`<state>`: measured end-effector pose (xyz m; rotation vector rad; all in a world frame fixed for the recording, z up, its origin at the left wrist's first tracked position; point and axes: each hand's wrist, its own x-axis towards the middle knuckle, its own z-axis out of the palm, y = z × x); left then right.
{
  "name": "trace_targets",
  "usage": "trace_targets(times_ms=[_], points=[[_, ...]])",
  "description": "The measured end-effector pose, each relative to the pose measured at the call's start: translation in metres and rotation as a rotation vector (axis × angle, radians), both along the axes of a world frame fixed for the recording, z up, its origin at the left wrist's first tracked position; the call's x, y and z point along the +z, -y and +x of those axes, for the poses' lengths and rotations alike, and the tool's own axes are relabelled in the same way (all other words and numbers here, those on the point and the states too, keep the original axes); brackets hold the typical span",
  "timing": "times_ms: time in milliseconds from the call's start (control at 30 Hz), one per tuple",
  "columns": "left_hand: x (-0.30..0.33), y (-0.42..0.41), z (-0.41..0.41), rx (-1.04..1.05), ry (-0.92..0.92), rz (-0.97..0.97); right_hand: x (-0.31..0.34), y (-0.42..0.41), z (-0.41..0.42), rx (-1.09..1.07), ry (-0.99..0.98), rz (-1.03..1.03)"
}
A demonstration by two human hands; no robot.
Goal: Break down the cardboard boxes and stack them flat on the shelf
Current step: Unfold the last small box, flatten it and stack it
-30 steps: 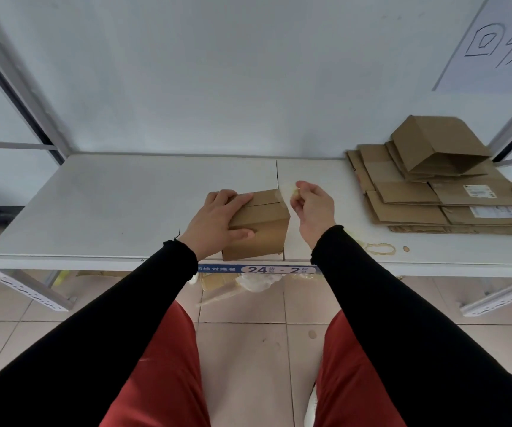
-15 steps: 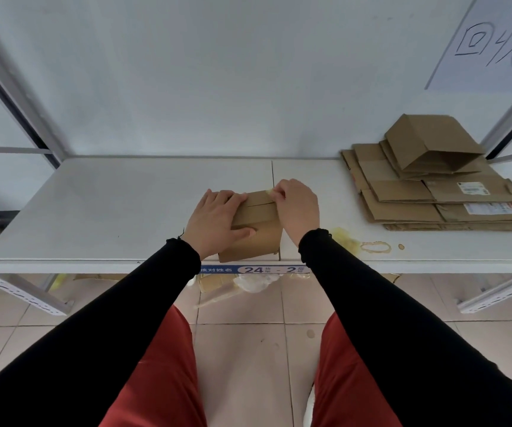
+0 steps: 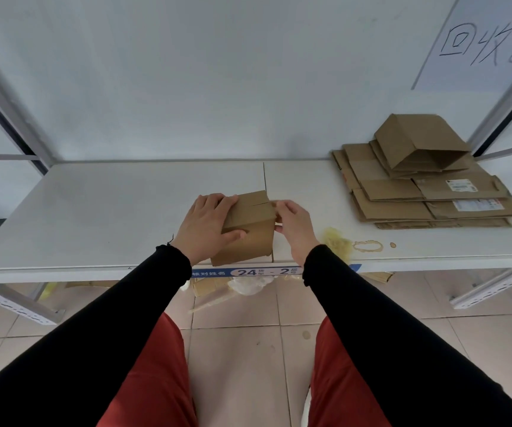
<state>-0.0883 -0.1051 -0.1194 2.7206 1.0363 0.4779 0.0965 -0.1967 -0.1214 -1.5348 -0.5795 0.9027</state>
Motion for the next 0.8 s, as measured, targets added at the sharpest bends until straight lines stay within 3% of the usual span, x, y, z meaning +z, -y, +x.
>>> trace_targets(times_ms=[233, 433, 500, 533, 600, 733, 800], points=[[0.001, 0.001, -0.001, -0.002, -0.009, -0.013, -0.01, 0.007, 0.009, 0.032, -0.061, 0.055], [0.001, 0.003, -0.002, -0.011, -0.006, -0.003, -0.01, 0.001, 0.012, -0.139, -0.668, 0.032], [0.0, 0.001, -0.001, -0.004, -0.008, -0.007, -0.007, 0.003, 0.018, -0.265, -0.735, 0.052], [-0.001, 0.0, 0.0, 0.007, -0.009, -0.009, -0.004, 0.007, 0.026, -0.332, -0.687, 0.069], [-0.003, -0.003, 0.0, 0.025, -0.014, -0.007, 0.0, 0.021, 0.053, -0.432, -0.402, 0.097], [-0.006, -0.003, 0.01, 0.066, -0.002, 0.0, -0.002, 0.065, 0.106, -0.336, 0.551, -0.046], [-0.006, -0.001, 0.014, 0.088, 0.025, 0.004, -0.012, 0.08, 0.117, -0.211, 0.845, -0.165]])
